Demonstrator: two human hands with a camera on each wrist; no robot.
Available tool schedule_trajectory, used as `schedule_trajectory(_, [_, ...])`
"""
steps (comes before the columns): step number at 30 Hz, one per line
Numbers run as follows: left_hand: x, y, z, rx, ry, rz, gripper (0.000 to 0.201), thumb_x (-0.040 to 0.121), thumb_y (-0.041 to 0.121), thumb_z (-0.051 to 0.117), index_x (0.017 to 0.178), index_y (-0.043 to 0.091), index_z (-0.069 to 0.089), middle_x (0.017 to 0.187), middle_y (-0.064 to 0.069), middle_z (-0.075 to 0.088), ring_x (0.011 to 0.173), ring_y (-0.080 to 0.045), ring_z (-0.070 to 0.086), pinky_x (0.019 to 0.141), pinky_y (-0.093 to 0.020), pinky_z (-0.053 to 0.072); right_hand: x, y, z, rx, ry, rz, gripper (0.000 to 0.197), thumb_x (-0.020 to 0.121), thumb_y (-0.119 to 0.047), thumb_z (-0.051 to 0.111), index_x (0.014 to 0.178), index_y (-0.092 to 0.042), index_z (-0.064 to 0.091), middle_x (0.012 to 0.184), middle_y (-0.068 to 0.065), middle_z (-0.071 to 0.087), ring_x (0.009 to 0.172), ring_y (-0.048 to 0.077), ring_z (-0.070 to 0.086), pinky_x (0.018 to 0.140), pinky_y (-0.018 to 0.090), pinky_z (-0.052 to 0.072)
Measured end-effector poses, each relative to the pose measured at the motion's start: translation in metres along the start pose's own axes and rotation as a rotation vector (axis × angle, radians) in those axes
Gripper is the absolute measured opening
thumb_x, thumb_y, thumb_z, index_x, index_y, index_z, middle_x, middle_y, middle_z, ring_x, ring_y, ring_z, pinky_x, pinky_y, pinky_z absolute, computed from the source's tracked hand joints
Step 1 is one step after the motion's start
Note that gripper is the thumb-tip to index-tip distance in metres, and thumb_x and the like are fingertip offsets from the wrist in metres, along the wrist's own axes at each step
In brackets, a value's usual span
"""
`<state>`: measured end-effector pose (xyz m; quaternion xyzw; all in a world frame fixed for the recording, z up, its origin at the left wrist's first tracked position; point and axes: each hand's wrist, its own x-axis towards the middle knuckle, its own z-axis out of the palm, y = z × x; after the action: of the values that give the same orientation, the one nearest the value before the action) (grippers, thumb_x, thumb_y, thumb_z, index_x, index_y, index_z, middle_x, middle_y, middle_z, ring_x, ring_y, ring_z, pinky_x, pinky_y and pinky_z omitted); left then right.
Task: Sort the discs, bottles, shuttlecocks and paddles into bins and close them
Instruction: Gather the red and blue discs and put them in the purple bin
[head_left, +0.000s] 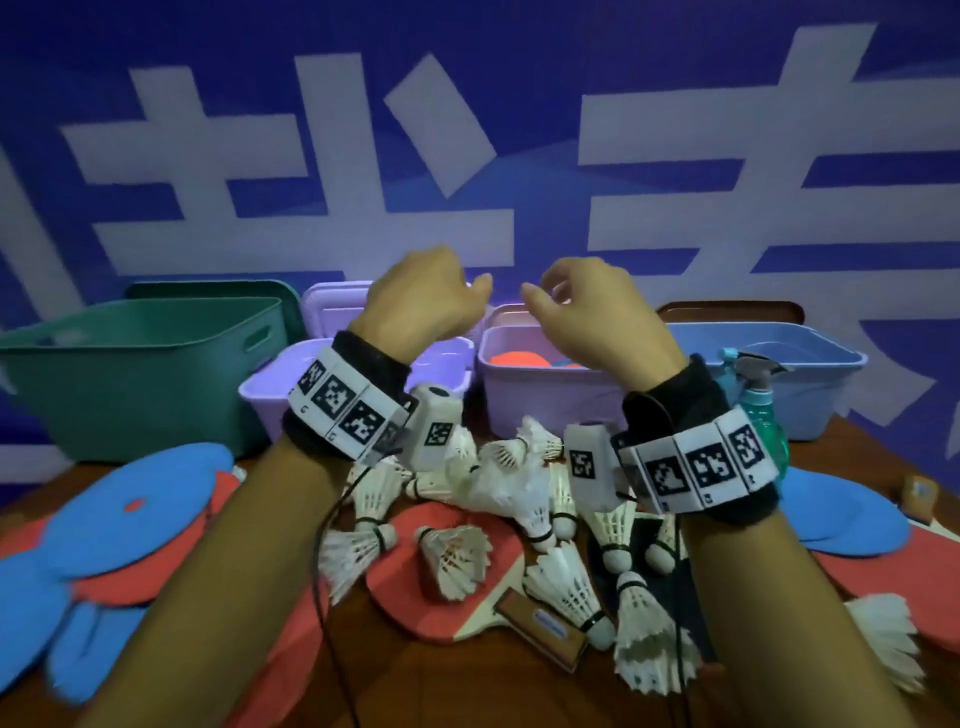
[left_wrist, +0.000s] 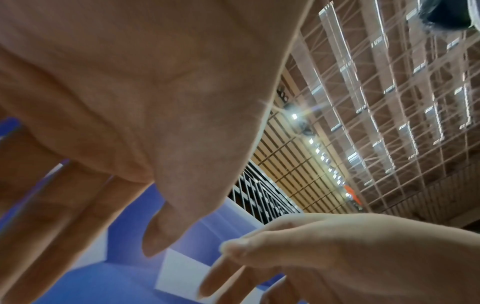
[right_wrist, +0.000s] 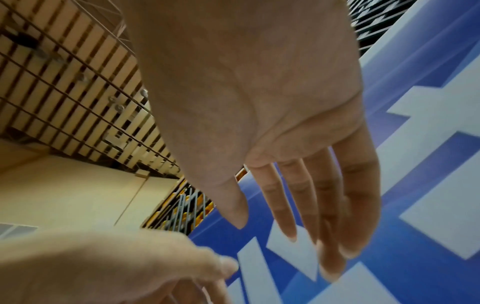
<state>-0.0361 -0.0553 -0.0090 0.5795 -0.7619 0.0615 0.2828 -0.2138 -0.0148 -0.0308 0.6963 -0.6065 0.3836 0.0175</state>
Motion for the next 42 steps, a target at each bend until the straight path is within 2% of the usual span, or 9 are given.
schedule_trajectory(6, [-0.071, -0.115, -0.045, 0.221, -0.18, -0.17, 0.05, 0.097, 0.048, 0.054, 0.071, 0.005, 0.057, 0.078, -0.014, 0.063, 0.076, -0.032, 0.057, 0.068, -0.035, 0.046, -0.044, -0.071, 0.018, 0.113, -0.308, -0.277, 0.034, 0.094, -0.05, 0.058, 0.114, -0.024, 0.067, 0.106, -0.007, 0.07, 0.087, 0.01, 0.065, 0.077, 0.027, 0.045])
schedule_trajectory(10, [-0.109, -0.199, -0.055, 0.322, -0.352, -0.34, 0.047, 0.087, 0.057, 0.064, 0.066, 0.016, 0.053, 0.091, -0.016, 0.068, 0.079, -0.031, 0.06, 0.065, -0.034, 0.046, -0.071, -0.13, 0.068, 0.016, -0.585, -0.468, 0.037, 0.093, -0.047, 0.06, 0.119, -0.021, 0.067, 0.111, -0.003, 0.07, 0.097, 0.015, 0.064, 0.083, 0.027, 0.047])
schedule_trajectory(17, [-0.14, -0.269, -0.056, 0.493, -0.75, -0.513, 0.085, 0.077, 0.083, 0.056, 0.12, 0.01, 0.067, 0.126, -0.007, 0.067, 0.109, -0.028, 0.062, 0.09, -0.033, 0.047, -0.075, -0.2, 0.179, -0.136, -0.898, -0.426, 0.037, 0.087, -0.042, 0.067, 0.094, -0.006, 0.068, 0.088, 0.01, 0.073, 0.08, 0.029, 0.068, 0.064, 0.032, 0.053])
schedule_trajectory(22, [-0.156, -0.283, -0.051, 0.416, -0.876, -0.512, 0.107, 0.07, 0.088, 0.057, 0.146, 0.013, 0.048, 0.15, -0.004, 0.049, 0.132, -0.026, 0.05, 0.11, -0.034, 0.039, -0.069, -0.22, 0.211, -0.126, -0.963, -0.319, 0.039, 0.089, -0.029, 0.069, 0.116, 0.0, 0.064, 0.096, 0.014, 0.073, 0.075, 0.026, 0.067, 0.077, 0.039, 0.058])
schedule_trajectory(27, [-0.155, -0.296, -0.047, 0.365, -0.86, -0.425, 0.104, 0.066, 0.084, 0.067, 0.141, 0.013, 0.05, 0.141, 0.0, 0.055, 0.121, -0.025, 0.056, 0.103, -0.037, 0.047, -0.068, -0.222, 0.232, -0.054, -0.931, -0.18, 0.032, 0.083, -0.02, 0.072, 0.107, -0.006, 0.056, 0.086, 0.009, 0.07, 0.068, 0.024, 0.068, 0.063, 0.035, 0.058])
schedule_trajectory(31, [-0.15, -0.296, -0.056, 0.228, -0.737, -0.335, 0.05, 0.082, 0.054, 0.066, 0.097, 0.007, 0.072, 0.087, -0.005, 0.071, 0.075, -0.022, 0.065, 0.074, -0.04, 0.063, -0.068, -0.222, 0.24, 0.033, -0.818, -0.103, 0.028, 0.081, -0.018, 0.073, 0.099, -0.008, 0.053, 0.089, 0.009, 0.061, 0.077, 0.025, 0.06, 0.053, 0.029, 0.046])
schedule_trajectory(33, [-0.148, -0.29, -0.064, 0.249, -0.623, -0.271, 0.033, 0.09, 0.036, 0.058, 0.082, 0.005, 0.068, 0.078, -0.009, 0.066, 0.071, -0.028, 0.064, 0.061, -0.036, 0.06, -0.066, -0.222, 0.24, 0.085, -0.818, -0.052, 0.018, 0.081, -0.015, 0.07, 0.081, -0.01, 0.053, 0.076, 0.006, 0.057, 0.066, 0.021, 0.055, 0.055, 0.029, 0.045])
schedule_trajectory(36, [-0.144, -0.281, -0.072, 0.409, -0.443, -0.157, 0.02, 0.092, 0.022, 0.051, 0.077, 0.011, 0.057, 0.087, -0.016, 0.064, 0.075, -0.033, 0.057, 0.062, -0.031, 0.041, -0.059, -0.223, 0.236, 0.265, -0.82, 0.045, 0.014, 0.076, -0.012, 0.066, 0.077, -0.006, 0.054, 0.062, 0.009, 0.05, 0.05, 0.022, 0.047, 0.051, 0.027, 0.038])
schedule_trajectory(42, [-0.133, -0.253, -0.087, 0.467, -0.155, -0.066, 0.019, 0.095, 0.024, 0.042, 0.08, 0.015, 0.048, 0.096, -0.016, 0.063, 0.088, -0.039, 0.061, 0.065, -0.037, 0.038, -0.04, -0.22, 0.192, 0.618, -0.547, 0.108, 0.028, 0.086, -0.011, 0.05, 0.058, -0.015, 0.047, 0.054, 0.008, 0.044, 0.047, 0.018, 0.042, 0.049, 0.024, 0.036])
